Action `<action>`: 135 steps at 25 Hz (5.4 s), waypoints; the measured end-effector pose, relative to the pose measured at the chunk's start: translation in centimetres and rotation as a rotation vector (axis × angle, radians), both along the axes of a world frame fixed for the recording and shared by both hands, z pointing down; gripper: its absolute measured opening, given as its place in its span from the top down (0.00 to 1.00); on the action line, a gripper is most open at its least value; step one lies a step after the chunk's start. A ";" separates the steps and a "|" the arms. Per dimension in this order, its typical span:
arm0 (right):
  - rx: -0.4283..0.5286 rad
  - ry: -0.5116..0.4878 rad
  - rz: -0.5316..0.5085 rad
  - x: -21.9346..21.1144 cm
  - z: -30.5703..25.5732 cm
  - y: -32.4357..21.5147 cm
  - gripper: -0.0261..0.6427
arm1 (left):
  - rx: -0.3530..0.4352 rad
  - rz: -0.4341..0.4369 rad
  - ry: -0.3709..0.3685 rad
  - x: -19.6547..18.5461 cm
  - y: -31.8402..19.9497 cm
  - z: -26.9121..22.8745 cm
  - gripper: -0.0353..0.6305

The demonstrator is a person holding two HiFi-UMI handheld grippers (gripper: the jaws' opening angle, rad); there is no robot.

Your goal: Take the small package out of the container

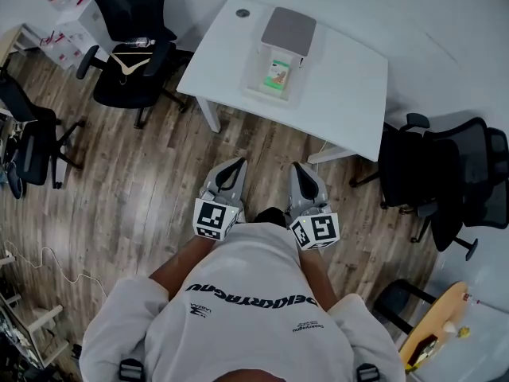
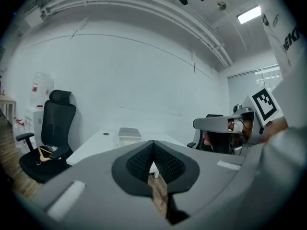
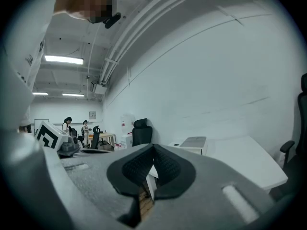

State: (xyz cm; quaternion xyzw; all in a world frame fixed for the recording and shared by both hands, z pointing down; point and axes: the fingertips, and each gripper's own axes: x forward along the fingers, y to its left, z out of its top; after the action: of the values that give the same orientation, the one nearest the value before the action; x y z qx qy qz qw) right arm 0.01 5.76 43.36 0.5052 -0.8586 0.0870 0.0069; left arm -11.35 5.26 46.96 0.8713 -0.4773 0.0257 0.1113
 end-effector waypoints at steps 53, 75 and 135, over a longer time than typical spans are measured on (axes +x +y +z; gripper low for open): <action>-0.101 -0.019 -0.051 6.3 5.5 -19.1 0.96 | -0.168 0.017 -0.088 8.1 -21.5 4.7 0.94; -0.148 -0.024 0.017 6.7 8.0 -23.6 0.96 | -0.309 0.004 -0.154 8.0 -29.3 9.7 0.94; -0.252 -0.058 0.043 9.5 12.5 -27.1 0.96 | -0.789 -0.160 -0.355 11.1 -38.4 24.8 0.39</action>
State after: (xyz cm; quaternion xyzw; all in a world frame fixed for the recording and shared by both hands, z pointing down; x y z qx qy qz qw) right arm 9.50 -21.35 55.89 0.5161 -0.8295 0.2089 0.0435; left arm -0.27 -33.12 71.78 0.7044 -0.5086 0.3466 0.3535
